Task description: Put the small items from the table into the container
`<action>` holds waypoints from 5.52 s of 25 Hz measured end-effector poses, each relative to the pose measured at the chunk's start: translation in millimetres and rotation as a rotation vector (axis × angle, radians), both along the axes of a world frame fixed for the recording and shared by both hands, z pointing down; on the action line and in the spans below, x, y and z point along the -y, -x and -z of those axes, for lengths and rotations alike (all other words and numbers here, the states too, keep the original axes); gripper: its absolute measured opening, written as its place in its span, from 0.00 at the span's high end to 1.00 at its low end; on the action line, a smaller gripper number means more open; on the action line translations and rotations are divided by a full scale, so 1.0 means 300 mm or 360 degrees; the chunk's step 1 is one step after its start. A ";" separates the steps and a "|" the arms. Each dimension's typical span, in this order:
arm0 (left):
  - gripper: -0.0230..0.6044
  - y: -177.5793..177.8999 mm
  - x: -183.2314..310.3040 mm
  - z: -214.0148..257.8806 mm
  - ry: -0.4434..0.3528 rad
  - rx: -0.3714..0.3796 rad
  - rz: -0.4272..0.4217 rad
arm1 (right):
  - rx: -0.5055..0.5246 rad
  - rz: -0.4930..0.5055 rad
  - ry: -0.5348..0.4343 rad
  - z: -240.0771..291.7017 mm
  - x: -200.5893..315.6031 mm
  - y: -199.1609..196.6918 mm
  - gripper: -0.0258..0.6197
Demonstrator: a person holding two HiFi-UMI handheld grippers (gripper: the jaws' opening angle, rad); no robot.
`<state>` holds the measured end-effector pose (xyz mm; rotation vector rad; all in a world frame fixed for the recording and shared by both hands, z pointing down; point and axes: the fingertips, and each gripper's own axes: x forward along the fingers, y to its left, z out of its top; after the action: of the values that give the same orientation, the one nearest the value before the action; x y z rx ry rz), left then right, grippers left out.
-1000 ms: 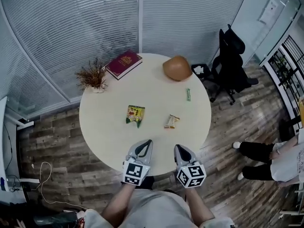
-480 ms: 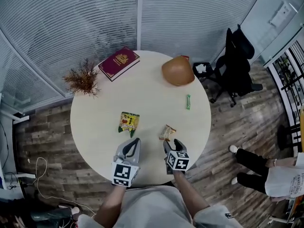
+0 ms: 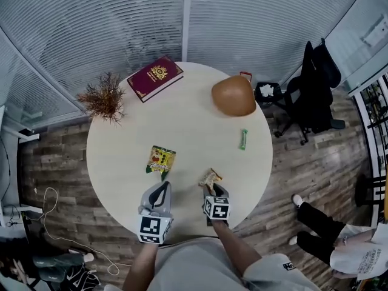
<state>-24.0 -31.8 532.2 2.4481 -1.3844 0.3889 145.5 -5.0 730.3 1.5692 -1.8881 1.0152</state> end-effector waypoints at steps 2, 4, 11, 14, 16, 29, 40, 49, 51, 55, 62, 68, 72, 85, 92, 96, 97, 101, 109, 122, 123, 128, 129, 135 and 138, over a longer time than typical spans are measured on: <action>0.96 -0.001 0.007 0.002 0.0000 0.0002 0.0021 | 0.0001 0.0032 0.0004 -0.007 0.014 0.000 0.77; 0.96 0.003 0.011 -0.003 0.0006 0.0014 0.0046 | 0.0005 0.0073 0.0007 -0.009 0.024 0.006 0.79; 0.96 0.000 0.018 -0.012 0.0018 0.0024 0.0102 | -0.0017 0.0185 -0.0007 -0.007 0.038 0.015 0.86; 0.96 -0.007 0.026 -0.016 0.0015 0.0021 0.0106 | -0.0002 0.0214 -0.0029 -0.002 0.055 0.012 0.86; 0.96 -0.005 0.023 -0.019 0.0021 0.0027 0.0111 | 0.0021 0.0234 -0.0067 0.019 0.071 0.018 0.87; 0.96 -0.033 0.031 -0.018 0.0038 0.0029 0.0122 | -0.0139 0.0158 -0.0640 0.436 0.750 -0.268 0.87; 0.96 0.025 0.073 -0.075 0.0098 0.0083 0.0210 | -0.0357 0.0126 -0.0259 0.244 1.157 -0.452 0.86; 0.96 0.028 0.112 -0.090 0.0105 0.0088 0.0208 | -0.0274 0.0023 -0.0196 0.199 1.160 -0.478 0.78; 0.96 0.019 0.117 -0.087 0.0100 0.0078 0.0199 | -0.0242 0.0046 -0.0234 0.218 1.154 -0.470 0.80; 0.96 0.006 0.114 -0.073 0.0083 0.0059 0.0185 | -0.0185 0.0085 -0.0341 0.304 1.086 -0.439 0.85; 0.96 -0.054 0.153 -0.050 0.0014 0.0008 0.0116 | 0.0178 0.0142 -0.0687 0.573 0.776 -0.222 0.96; 0.96 -0.063 0.147 -0.020 -0.0019 -0.0038 0.0092 | 0.0078 0.0311 -0.0881 0.685 0.448 0.014 0.96; 0.97 -0.067 0.125 -0.023 -0.0020 -0.0047 0.0067 | 0.0087 0.0351 -0.0809 0.632 0.255 0.097 0.96; 0.97 -0.085 0.035 -0.080 0.0034 -0.0085 0.0000 | 0.0074 0.0380 -0.0673 0.500 0.090 0.096 0.96; 0.96 -0.089 0.054 -0.070 0.0029 -0.0065 0.0003 | -0.0131 0.0160 -0.0600 0.368 0.309 -0.205 0.94; 0.96 -0.070 0.061 -0.077 0.0046 -0.0055 0.0025 | -0.0246 0.0053 -0.0354 0.199 0.459 -0.416 0.76; 0.96 -0.065 0.059 -0.080 0.0053 -0.0049 0.0028 | -0.0270 0.0020 -0.0300 0.162 0.485 -0.459 0.73; 0.96 -0.044 0.055 -0.091 0.0080 -0.0030 0.0046 | -0.0356 -0.0110 -0.0161 0.047 0.556 -0.583 0.61; 0.96 0.026 0.068 -0.115 0.0122 0.0004 0.0129 | -0.0423 -0.0169 0.0057 -0.072 0.593 -0.652 0.72; 0.96 0.037 0.063 -0.134 0.0142 0.0010 0.0140 | -0.0324 -0.0176 -0.0180 0.084 0.618 -0.609 0.89; 0.96 0.037 0.066 -0.133 0.0139 0.0009 0.0137 | -0.0316 -0.0165 -0.0244 0.130 0.631 -0.597 0.89; 0.96 0.042 0.075 -0.130 0.0122 0.0006 0.0135 | -0.0272 -0.0046 -0.0440 0.293 0.788 -0.512 0.89; 0.96 0.044 0.072 -0.131 0.0123 0.0008 0.0136 | -0.0266 -0.0034 -0.0453 0.308 0.829 -0.497 0.89; 0.96 0.067 0.045 -0.130 0.0125 0.0011 0.0172 | -0.0257 -0.0021 -0.0343 0.260 1.043 -0.459 0.89; 0.96 0.101 0.039 -0.133 0.0143 0.0023 0.0212 | -0.0255 -0.0043 -0.0240 0.206 1.100 -0.462 0.88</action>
<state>-54.4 -43.5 572.2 2.2711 -1.4925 0.4282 284.3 -335.0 668.6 1.7106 -1.8738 0.7486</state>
